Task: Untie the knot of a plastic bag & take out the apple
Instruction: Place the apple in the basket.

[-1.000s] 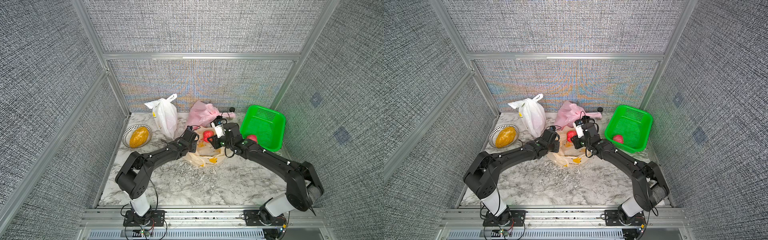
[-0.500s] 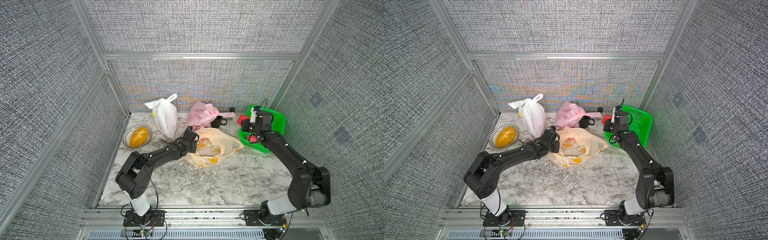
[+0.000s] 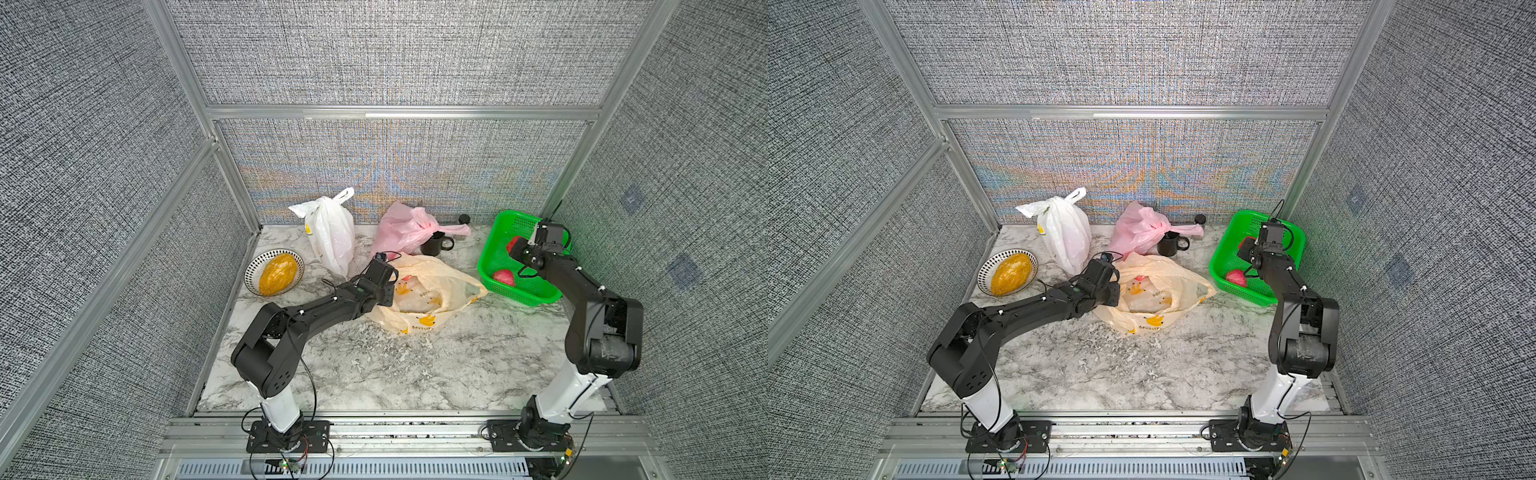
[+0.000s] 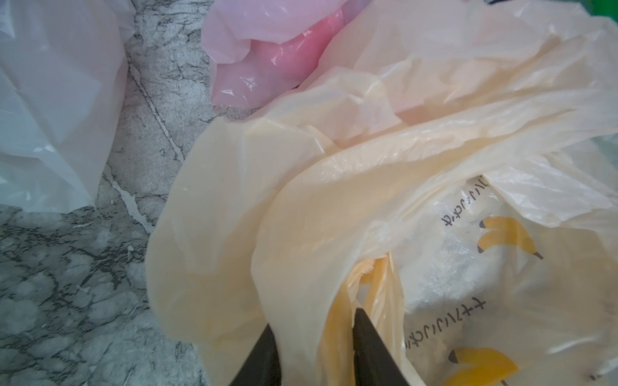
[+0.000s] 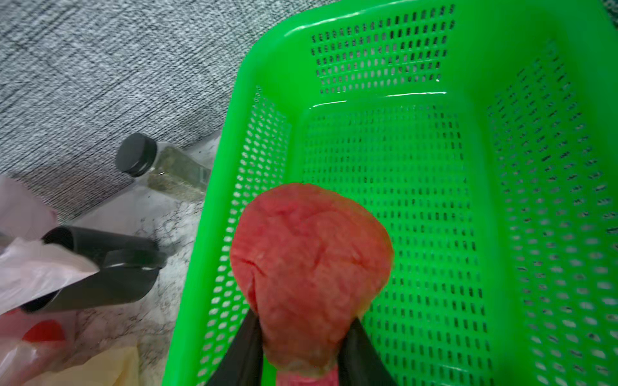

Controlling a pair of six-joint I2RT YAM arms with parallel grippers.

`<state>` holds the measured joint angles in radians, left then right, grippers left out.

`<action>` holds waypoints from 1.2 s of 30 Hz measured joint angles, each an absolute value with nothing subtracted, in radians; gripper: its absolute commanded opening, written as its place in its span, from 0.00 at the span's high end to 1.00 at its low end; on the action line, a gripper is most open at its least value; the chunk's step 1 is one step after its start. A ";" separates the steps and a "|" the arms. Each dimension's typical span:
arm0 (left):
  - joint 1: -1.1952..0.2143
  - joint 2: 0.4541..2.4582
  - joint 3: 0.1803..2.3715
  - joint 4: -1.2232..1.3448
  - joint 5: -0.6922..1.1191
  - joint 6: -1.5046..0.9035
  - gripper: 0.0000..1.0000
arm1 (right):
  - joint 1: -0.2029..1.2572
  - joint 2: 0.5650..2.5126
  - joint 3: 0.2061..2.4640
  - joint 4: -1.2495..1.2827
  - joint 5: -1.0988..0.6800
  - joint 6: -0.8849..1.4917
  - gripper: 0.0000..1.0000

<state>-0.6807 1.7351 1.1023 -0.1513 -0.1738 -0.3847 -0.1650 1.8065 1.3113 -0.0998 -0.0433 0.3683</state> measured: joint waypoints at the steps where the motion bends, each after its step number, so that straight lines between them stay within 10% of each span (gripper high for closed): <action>1: -0.681 1.736 1.102 -0.151 -0.173 -0.385 0.63 | -0.173 1.827 1.325 -0.099 -0.046 0.373 0.81; 36: -0.683 1.793 1.158 -0.158 -0.157 -0.355 0.61 | -0.203 1.978 1.439 -0.150 -0.068 0.369 0.38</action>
